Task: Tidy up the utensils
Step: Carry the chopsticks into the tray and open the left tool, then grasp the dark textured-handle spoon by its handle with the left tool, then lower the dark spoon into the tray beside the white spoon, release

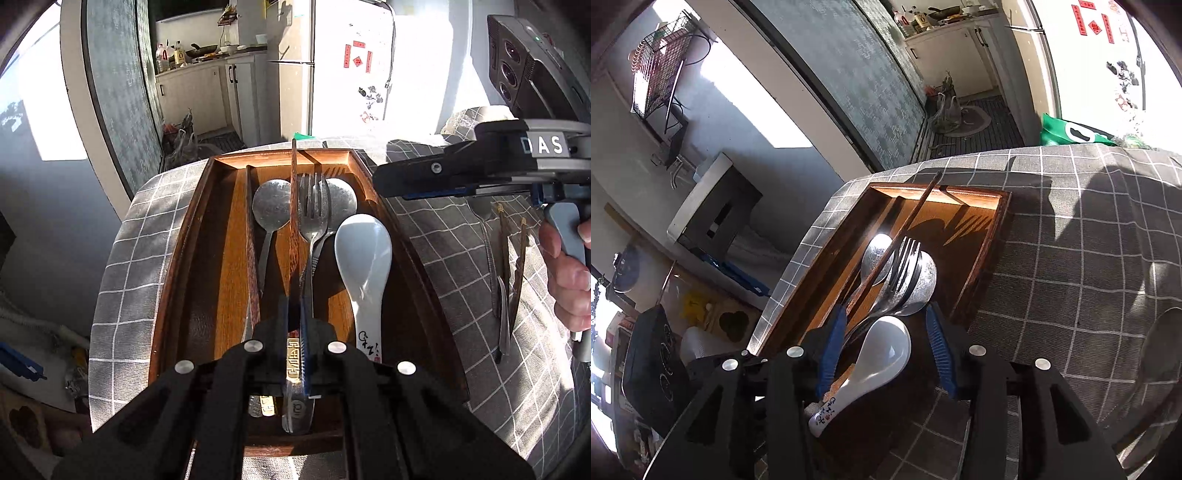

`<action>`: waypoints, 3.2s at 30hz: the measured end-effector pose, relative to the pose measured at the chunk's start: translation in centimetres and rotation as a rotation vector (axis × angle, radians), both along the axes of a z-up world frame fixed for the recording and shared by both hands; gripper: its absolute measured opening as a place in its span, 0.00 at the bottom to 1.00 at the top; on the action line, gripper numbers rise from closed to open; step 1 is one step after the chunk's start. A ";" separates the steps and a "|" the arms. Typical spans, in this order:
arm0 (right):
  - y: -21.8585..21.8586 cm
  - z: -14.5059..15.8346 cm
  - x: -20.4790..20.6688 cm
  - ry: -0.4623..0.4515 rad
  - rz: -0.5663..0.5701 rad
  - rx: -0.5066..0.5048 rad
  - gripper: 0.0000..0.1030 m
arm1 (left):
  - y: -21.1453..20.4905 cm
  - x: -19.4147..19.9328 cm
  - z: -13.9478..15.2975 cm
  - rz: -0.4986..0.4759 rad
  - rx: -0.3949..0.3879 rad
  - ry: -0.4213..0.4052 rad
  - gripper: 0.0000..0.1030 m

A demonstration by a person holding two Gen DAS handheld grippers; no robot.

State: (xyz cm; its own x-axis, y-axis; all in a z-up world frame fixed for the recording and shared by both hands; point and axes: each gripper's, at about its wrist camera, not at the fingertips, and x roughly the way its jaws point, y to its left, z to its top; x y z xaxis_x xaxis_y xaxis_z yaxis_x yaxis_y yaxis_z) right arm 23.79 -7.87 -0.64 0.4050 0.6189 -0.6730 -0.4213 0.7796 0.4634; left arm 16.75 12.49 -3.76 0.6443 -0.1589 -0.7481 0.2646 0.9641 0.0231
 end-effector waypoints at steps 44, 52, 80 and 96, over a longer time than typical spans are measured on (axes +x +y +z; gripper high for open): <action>-17.5 -3.5 1.8 -0.127 -0.153 -0.068 0.03 | -17.0 -1.5 -1.9 -0.385 -0.078 0.023 0.79; -18.0 4.2 -2.3 -0.297 -0.136 0.017 0.01 | -17.2 -0.5 -0.6 -0.356 -0.096 -0.022 0.71; -1.7 3.7 1.4 -0.239 0.017 0.044 0.01 | -3.3 0.1 1.2 -0.062 -0.003 -0.075 0.15; 2.9 -1.5 3.4 -0.146 0.048 -0.024 0.03 | -2.4 0.7 -0.4 -0.043 0.016 -0.059 0.18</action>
State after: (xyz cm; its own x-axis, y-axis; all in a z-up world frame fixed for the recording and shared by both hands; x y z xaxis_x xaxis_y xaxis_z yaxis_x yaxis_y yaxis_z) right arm 27.19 -4.97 -2.12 0.4696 0.6247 -0.6239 -0.5199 0.7668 0.3765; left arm 17.47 10.13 -4.21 0.6798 -0.1756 -0.7121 0.3038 0.9511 0.0554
